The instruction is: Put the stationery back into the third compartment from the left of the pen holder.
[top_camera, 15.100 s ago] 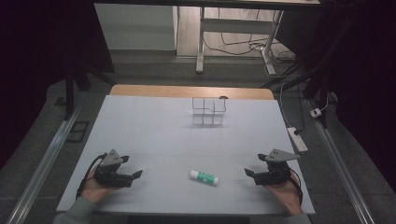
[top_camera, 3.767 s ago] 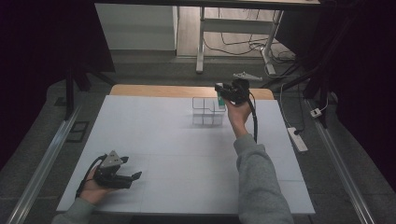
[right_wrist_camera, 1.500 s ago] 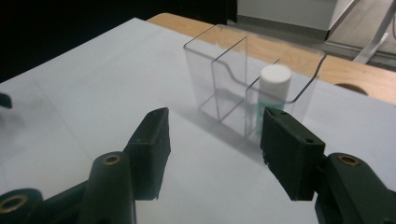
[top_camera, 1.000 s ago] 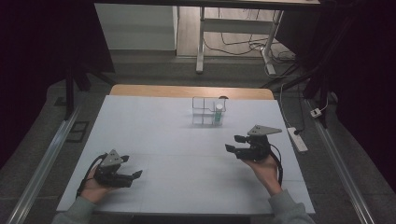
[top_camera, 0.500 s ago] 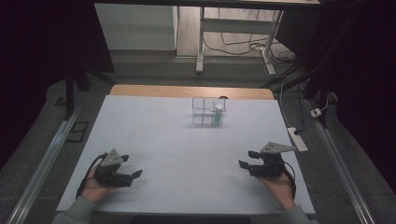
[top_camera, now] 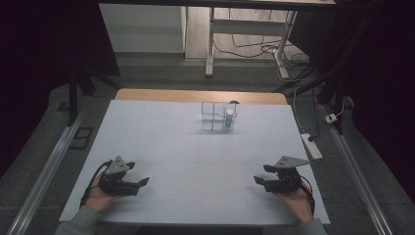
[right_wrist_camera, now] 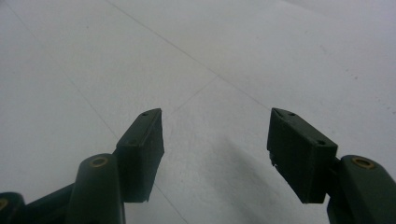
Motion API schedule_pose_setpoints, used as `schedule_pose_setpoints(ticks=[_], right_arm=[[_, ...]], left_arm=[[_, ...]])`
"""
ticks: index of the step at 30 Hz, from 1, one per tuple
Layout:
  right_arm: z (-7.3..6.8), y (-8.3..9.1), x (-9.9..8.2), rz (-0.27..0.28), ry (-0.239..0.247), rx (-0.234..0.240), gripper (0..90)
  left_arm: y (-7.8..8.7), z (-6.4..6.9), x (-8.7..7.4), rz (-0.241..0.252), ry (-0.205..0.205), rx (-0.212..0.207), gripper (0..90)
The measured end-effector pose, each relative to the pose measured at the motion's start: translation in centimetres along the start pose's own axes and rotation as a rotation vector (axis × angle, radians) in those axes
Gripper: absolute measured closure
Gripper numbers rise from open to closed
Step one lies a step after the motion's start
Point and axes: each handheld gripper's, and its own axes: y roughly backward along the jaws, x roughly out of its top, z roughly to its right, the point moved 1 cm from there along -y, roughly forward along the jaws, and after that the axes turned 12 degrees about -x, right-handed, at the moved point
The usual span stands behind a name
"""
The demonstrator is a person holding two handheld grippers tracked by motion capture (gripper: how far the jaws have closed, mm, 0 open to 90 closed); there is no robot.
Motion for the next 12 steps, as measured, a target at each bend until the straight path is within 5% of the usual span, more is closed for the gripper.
schedule_pose_setpoints(ticks=[12], right_arm=[[-0.04, 0.12, 0.01, 0.006, 0.006, -0.002, 34.9]], left_arm=[[0.00, 0.05, 0.02, -0.001, -0.002, 0.002, 18.2]])
